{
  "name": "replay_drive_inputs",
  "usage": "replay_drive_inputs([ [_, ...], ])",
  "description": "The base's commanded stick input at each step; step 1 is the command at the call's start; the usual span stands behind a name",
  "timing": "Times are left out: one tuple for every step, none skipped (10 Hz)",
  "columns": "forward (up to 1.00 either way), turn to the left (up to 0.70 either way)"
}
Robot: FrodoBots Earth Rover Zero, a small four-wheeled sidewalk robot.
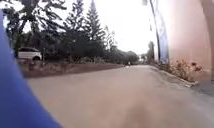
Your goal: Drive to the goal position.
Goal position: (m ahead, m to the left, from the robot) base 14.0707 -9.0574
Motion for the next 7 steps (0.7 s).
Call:
replay_drive_inputs([
  [1.0,0.0],
  [1.0,0.0],
  [1.0,0.0],
  [1.0,0.0],
  [1.0,0.0],
  [1.0,0.0],
  [1.0,0.0],
])
